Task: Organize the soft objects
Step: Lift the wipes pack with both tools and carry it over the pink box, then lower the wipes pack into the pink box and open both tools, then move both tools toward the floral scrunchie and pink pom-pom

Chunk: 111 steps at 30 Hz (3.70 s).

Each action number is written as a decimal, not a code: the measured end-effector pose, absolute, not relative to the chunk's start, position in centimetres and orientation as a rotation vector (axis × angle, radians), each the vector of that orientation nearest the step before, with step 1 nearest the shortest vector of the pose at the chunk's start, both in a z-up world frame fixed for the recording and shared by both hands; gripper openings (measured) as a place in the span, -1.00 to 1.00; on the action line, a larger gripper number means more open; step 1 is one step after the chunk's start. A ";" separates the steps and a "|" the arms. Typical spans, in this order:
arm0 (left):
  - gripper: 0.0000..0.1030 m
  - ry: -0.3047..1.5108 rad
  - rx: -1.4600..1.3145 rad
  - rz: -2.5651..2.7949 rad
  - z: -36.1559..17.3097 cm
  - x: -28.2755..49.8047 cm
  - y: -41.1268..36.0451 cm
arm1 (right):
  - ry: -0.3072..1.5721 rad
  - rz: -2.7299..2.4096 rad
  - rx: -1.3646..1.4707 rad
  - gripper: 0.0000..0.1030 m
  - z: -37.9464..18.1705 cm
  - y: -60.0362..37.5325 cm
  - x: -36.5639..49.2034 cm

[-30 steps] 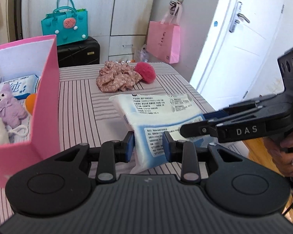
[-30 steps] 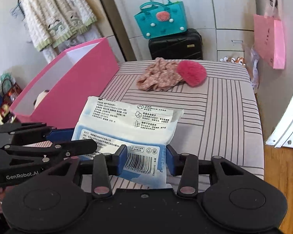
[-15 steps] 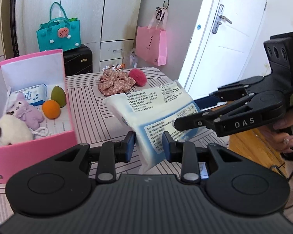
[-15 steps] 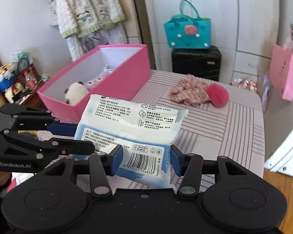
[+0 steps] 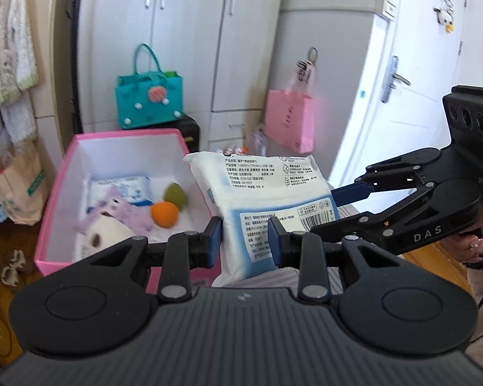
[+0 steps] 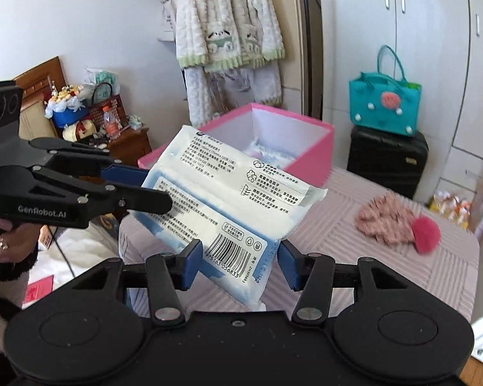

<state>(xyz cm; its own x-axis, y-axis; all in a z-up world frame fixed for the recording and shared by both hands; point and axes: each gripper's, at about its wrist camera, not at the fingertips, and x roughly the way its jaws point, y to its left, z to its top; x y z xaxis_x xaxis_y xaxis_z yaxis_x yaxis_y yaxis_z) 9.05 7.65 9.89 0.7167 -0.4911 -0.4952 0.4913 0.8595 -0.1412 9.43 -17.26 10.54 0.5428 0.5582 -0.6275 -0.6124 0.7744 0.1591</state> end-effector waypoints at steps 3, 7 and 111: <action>-0.42 0.533 -0.008 -0.517 10.1 9.9 8.4 | 0.689 0.700 -0.086 0.12 10.7 -16.5 10.9; -0.42 0.541 -0.052 -0.505 10.1 11.6 9.6 | 0.620 0.690 -0.113 0.12 11.3 -15.4 13.2; 0.97 0.560 0.178 -0.508 10.9 8.6 -1.0 | 0.714 0.657 -0.166 0.12 8.9 -23.9 8.4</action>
